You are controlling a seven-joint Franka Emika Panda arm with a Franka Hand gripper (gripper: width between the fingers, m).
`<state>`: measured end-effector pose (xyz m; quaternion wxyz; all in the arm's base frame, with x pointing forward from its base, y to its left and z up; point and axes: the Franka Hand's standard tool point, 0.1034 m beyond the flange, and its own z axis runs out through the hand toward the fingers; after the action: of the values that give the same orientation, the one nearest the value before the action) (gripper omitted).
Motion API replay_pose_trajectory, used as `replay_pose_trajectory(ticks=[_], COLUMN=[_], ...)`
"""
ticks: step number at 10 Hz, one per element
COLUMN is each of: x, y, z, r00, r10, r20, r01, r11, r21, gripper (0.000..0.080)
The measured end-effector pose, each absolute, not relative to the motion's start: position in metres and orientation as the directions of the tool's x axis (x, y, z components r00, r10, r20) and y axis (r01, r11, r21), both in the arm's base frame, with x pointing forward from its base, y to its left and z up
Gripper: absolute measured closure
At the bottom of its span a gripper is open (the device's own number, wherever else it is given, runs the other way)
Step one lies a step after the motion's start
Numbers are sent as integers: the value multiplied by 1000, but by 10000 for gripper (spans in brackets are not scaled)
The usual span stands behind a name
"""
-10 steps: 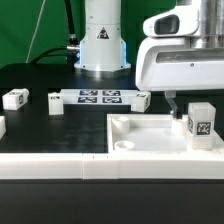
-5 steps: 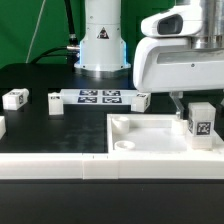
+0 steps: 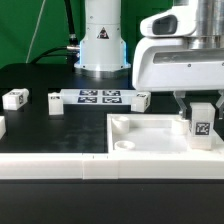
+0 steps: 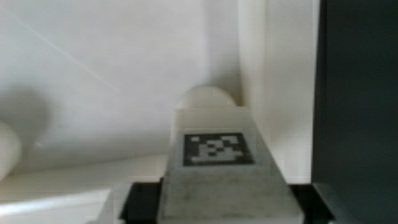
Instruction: Assemble one leg
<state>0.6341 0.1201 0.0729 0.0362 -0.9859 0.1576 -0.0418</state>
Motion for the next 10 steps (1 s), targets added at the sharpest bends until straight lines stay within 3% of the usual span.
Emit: replay_pose_trajectory(ticks=[3, 5, 9, 10], x=[634, 634, 634, 633], y=[119, 119, 117, 120], z=[73, 73, 74, 73], r00=[799, 599, 301, 173], r10=[-600, -801, -953, -983], r20=[46, 13, -44, -63], r01=[-593, -793, -948, -979], r11=[-798, -595, -293, -164], r21=[-110, -129, -128, -120], gripper=[508, 508, 507, 507])
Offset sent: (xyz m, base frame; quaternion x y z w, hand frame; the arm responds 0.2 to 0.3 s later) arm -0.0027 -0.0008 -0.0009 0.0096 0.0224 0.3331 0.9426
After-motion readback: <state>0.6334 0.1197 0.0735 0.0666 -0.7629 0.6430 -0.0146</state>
